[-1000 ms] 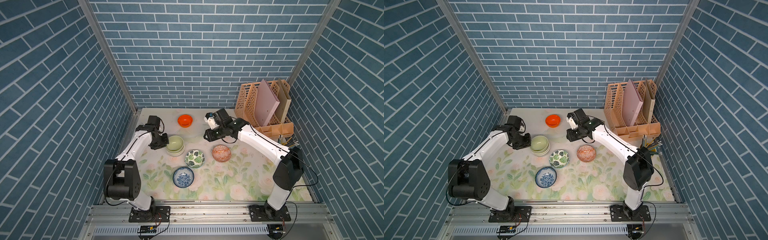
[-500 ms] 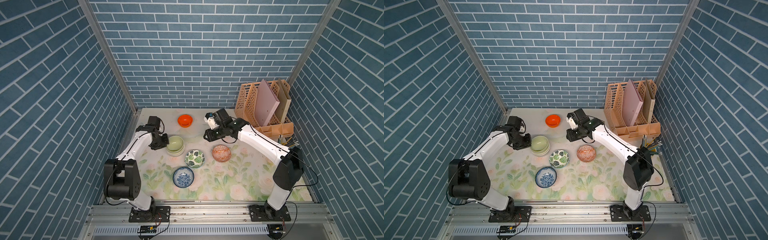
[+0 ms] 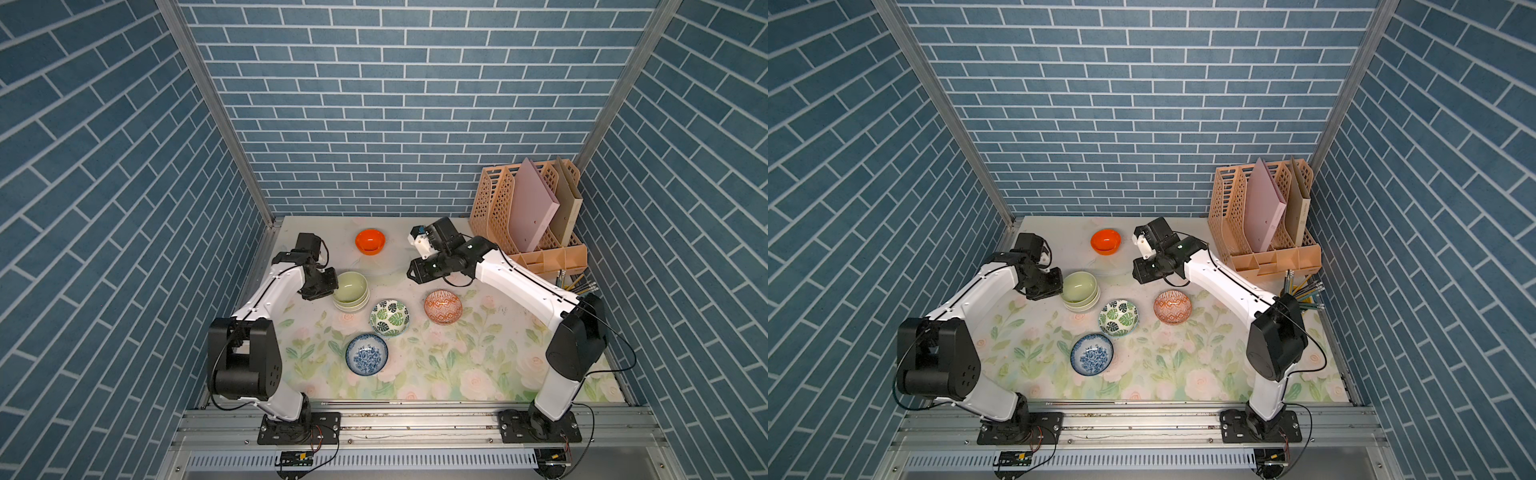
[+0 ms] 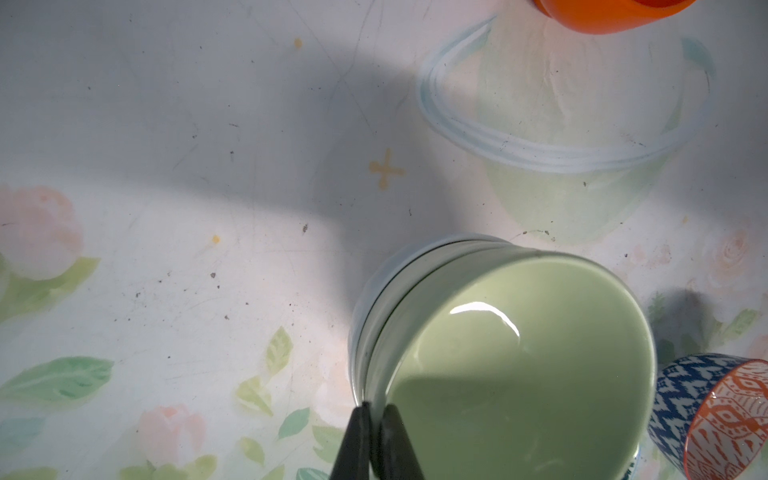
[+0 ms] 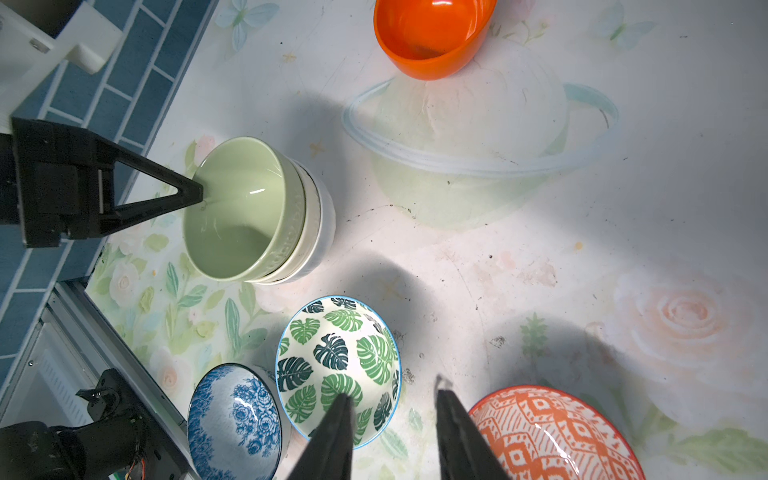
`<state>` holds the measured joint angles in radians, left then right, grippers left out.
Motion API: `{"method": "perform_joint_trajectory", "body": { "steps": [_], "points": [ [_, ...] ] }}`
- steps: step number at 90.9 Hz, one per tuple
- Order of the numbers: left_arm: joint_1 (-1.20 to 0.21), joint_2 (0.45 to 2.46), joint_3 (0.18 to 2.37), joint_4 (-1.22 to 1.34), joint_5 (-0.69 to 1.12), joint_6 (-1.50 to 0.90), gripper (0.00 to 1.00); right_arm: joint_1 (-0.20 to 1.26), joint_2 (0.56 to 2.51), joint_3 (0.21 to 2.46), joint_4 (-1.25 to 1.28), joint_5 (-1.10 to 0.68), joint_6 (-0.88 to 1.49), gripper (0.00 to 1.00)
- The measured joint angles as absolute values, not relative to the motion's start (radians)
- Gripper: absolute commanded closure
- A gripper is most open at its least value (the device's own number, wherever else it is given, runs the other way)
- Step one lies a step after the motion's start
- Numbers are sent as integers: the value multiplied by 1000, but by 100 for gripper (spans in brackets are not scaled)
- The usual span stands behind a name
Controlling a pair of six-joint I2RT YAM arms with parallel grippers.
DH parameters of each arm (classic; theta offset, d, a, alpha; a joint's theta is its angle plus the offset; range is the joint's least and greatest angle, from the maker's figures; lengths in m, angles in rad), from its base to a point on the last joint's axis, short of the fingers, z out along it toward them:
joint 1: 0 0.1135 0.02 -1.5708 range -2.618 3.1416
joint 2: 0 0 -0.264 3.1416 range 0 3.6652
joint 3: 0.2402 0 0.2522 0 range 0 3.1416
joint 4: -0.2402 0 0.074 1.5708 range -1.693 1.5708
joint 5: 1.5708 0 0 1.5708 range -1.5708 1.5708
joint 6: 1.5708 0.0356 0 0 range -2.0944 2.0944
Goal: Stack the bowls
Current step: Place the bowl on the bowl.
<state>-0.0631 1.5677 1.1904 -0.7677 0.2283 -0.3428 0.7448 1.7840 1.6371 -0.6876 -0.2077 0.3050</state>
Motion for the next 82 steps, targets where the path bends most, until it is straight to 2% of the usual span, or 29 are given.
{"method": "perform_joint_trajectory", "body": {
  "steps": [48, 82],
  "points": [
    [-63, 1568, 1190, -766, 230, -339, 100, 745, 1784, 1637, -688, -215, 305, 63],
    [-63, 1567, 1190, -765, 232, -335, 93, 745, 1784, 1637, -688, -215, 305, 62]
  ]
}}
